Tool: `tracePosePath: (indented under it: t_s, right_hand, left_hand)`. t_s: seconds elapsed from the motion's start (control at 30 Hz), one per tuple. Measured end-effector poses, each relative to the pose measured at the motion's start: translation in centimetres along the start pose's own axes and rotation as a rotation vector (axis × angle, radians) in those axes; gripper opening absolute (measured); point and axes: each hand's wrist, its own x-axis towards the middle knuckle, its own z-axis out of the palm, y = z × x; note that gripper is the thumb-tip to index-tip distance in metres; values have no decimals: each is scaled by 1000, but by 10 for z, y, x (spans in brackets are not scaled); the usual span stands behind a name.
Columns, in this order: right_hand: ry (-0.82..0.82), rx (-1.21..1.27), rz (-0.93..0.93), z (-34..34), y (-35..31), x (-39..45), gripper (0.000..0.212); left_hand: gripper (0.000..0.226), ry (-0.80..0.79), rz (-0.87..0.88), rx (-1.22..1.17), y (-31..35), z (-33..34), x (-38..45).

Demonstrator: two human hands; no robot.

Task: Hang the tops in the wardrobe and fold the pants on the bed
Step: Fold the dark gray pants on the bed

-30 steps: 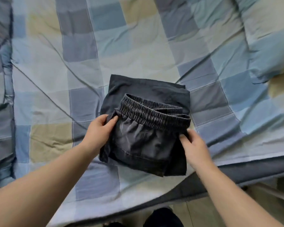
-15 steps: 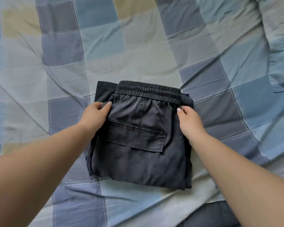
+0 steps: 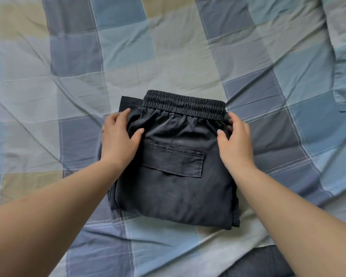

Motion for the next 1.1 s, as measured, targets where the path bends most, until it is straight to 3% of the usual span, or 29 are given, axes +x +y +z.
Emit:
tracePosePath:
  t_s: [0.1,0.17,0.23,0.4,0.57,0.7,0.77,0.9,1.1]
  right_hand:
    - [74,-287,-395,11,-12,-32,53]
    - [-4,-475,-614,26,-12,-53,58]
    - [-147,-633,-669,40,-4,-64,63]
    - [-295,-896,-539,46,27,-47,74]
    - [-343,-983,-429,23,44,-35,78]
    - [-345,-810,-389,2,42,-46,77]
    - [-253,-663,-357,-12,47,-57,78]
    - [-205,-437,-125,-30,59,-73,84]
    - [-288,-380,-183,-6,52,-68,95]
  left_hand:
    - [55,15,407,189,7,3,-24]
    - [60,-122,624,315,7,14,-40]
    - [67,-258,685,448,3,27,-48]
    - [80,-309,542,700,-24,37,-36]
    - [86,-358,382,743,-53,23,-34]
    - [88,-332,325,604,-59,-3,-39]
    - [90,-280,238,524,-64,-18,-41]
    - [95,-284,65,340,-78,-35,-44]
    - [98,-314,187,102,-63,-22,-33]
